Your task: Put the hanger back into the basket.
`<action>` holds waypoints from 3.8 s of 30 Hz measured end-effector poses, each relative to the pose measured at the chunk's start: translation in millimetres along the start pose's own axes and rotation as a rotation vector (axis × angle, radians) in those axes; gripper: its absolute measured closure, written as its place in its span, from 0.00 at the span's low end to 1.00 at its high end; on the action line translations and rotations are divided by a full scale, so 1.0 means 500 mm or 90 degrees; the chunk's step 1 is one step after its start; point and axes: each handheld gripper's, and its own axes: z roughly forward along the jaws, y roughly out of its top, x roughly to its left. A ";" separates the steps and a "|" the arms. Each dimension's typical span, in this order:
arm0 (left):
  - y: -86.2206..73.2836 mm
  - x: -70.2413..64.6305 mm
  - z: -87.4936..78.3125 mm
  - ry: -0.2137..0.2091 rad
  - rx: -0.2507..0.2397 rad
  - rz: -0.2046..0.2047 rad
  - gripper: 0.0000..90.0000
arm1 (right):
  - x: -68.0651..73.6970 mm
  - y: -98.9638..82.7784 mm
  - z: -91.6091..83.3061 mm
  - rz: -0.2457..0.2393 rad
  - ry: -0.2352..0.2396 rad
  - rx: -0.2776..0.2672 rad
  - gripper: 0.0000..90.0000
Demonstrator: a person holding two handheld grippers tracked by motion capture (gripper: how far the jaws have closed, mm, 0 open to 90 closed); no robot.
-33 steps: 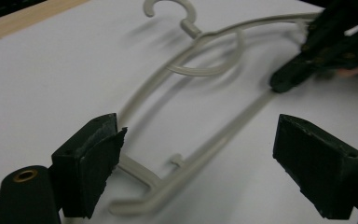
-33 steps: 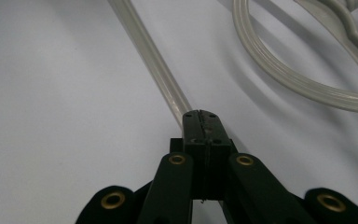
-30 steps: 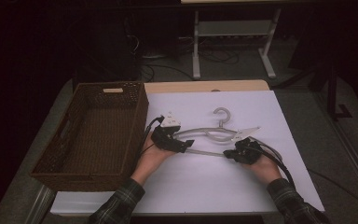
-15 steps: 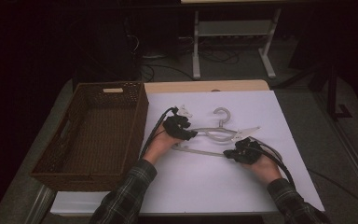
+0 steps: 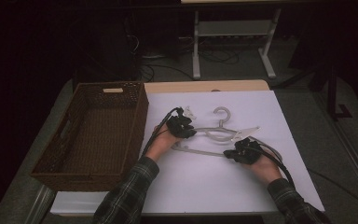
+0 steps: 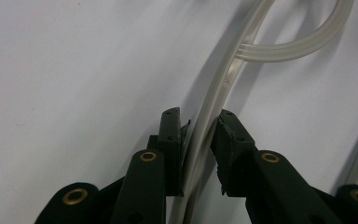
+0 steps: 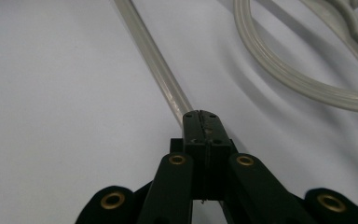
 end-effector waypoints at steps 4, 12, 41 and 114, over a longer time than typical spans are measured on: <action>0.001 -0.001 -0.006 -0.022 -0.001 -0.005 0.86 | -0.002 0.000 -0.008 0.005 0.003 -0.007 1.00; -0.001 0.012 -0.046 -0.043 -0.077 -0.097 0.92 | 0.002 0.000 -0.046 0.011 0.025 -0.064 0.94; 0.062 -0.005 -0.296 0.011 -0.163 -0.167 0.92 | -0.007 -0.031 -0.093 0.063 -0.018 -0.125 0.32; -0.461 0.162 -0.681 0.298 -0.137 -0.374 0.92 | -0.011 -0.029 -0.091 0.077 -0.022 -0.126 0.22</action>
